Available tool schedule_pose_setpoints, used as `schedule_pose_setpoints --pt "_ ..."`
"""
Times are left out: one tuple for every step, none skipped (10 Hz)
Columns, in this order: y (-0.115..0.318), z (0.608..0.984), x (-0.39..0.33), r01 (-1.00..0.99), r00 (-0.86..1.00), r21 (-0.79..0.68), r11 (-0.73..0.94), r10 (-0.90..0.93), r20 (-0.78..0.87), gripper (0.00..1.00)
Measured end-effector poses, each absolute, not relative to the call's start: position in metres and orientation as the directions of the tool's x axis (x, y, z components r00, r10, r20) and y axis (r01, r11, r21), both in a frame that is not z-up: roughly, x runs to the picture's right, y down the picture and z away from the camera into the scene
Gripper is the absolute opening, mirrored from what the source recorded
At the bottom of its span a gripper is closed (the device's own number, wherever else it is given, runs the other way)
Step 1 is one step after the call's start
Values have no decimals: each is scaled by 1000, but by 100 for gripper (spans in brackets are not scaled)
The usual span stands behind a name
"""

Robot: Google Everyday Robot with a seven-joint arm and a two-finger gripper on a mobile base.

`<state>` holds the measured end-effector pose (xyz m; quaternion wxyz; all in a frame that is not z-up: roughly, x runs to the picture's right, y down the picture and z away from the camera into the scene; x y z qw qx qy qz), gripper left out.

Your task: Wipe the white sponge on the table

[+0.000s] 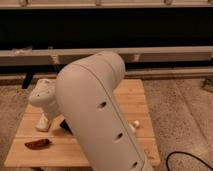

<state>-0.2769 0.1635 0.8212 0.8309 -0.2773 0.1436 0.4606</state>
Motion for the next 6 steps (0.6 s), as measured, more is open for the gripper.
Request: schedule_pose_setpoints --pt "156 825 -283 -851 524 -319 416 700 -485 80" --pt "151 827 -291 -854 519 -316 413 709 -478 80" --pt "149 829 -297 -854 520 -316 414 712 -473 80" --pt "143 833 -307 -854 519 -315 413 715 -468 80" --pt "138 838 -315 -856 516 -315 410 720 -464 80" --pt "135 840 -321 -858 512 -317 405 723 -464 80"
